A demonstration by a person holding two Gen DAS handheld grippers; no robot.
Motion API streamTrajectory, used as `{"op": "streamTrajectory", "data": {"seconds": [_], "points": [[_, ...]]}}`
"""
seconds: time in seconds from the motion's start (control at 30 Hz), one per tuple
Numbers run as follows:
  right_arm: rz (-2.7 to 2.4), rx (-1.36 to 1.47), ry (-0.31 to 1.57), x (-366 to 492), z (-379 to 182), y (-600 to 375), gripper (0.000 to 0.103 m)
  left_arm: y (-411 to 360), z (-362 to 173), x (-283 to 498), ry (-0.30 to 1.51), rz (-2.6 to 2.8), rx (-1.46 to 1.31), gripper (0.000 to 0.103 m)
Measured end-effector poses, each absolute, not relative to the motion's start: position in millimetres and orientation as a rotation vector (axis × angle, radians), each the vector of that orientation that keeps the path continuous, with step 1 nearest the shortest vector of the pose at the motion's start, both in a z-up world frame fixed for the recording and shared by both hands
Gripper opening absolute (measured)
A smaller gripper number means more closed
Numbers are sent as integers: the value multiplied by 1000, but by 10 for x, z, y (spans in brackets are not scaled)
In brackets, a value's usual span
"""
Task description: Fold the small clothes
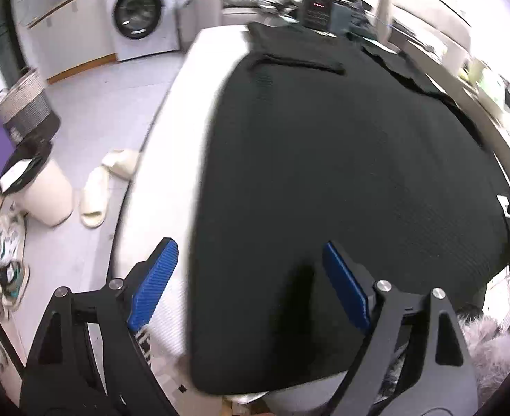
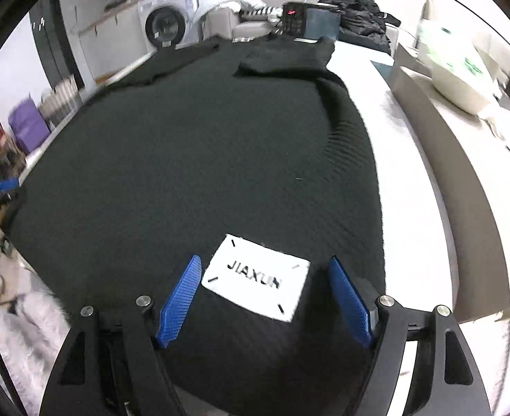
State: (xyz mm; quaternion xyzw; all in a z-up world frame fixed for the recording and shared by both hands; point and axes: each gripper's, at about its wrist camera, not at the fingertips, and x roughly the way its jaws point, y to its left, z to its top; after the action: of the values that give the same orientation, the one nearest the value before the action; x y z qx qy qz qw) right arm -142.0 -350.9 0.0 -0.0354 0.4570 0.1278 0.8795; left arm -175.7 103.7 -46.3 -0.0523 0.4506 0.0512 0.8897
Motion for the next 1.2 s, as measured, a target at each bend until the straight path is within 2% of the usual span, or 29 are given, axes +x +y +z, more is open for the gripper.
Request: {"op": "streamTrajectory", "data": {"seconds": [0.13,0.3,0.33,0.57,1.07,1.13,1.2], "points": [[252,30,937,-1500,58,-3832,77,1289,-462,-1908,925,87,-228,82],[254,162,952,-1501,24,-4107,77,1326,-523,-1887,939,37,-278,72],[258,176,954,-1521,9,-4134,77,1330,-514,-1885,933,30,-304,66],[357,260,958,-1593,-5,-4216,77,1268,-528,-1884,937,-113,-454,64],[356,294,1046,-1791,-114,-4438,77,1290,-516,-1956,947,-101,-464,64],[352,340,1048,-1785,-181,-4521,73,1263,-508,-1948,952,-92,-447,64],[374,397,1061,-1770,-258,-4568,50,1237,-503,-1948,954,-86,-435,64]]}}
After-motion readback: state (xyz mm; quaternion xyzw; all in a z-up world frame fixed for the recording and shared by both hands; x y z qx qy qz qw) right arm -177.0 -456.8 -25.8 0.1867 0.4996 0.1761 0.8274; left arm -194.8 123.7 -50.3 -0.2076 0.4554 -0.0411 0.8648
